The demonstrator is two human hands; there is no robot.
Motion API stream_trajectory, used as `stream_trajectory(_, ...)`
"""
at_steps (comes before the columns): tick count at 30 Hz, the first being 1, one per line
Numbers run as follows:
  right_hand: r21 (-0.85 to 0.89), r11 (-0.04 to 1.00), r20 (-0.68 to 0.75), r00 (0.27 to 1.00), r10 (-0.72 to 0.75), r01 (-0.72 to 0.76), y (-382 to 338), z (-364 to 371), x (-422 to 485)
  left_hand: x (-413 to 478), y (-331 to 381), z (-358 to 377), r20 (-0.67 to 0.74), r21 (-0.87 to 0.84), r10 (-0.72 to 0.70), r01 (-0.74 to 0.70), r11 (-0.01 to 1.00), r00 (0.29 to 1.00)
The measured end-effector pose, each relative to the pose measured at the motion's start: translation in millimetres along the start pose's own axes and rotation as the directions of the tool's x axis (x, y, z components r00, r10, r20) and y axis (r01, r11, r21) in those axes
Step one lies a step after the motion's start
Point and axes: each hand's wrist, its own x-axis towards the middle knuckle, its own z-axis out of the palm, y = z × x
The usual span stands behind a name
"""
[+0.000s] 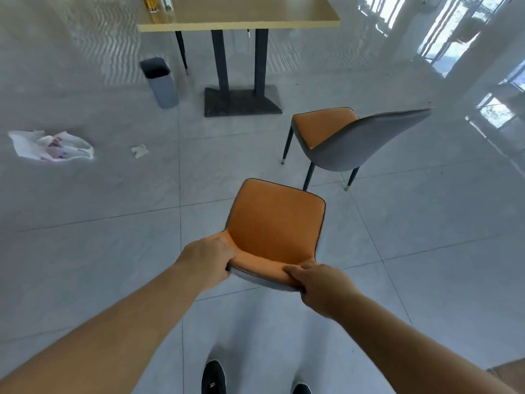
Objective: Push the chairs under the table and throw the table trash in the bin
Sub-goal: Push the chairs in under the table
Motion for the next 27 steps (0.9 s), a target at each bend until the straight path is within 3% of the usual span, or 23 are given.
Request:
stream_trajectory(4,-0.021,0.998,-0.119,0.991,0.053,-0.056,31.7,-24.7,17.5,-5.5,31.1,3.4,-0.034,-0.033,-0.089,0.088,0.996,0.995)
stream_trajectory(11,-0.108,0.992,-0.182,0.979,-0.088,0.069,33.1,-45.6,47.2,-8.0,43.5,-7.6,-0.017,0.046,-0.250,0.251,0.967,0.968)
stream_trajectory(14,-0.117,0.977,-0.174,0.965,-0.196,0.177,27.7,-47.3,54.3,-4.8,43.6,-1.9,-0.015,-0.052,-0.267,0.266,0.963,0.964)
stream_trajectory(18,-0.107,0.970,-0.135,0.964,-0.231,0.218,15.1,-46.1,72.4,-0.3,35.4,7.9,0.028,-0.280,-0.255,0.252,0.926,0.967)
stream_trajectory(27,-0.060,0.984,-0.144,0.974,-0.177,0.170,-13.7,-78.1,146.3,42.2,-48.9,-4.5,-0.024,-0.305,-0.235,0.217,0.927,0.972)
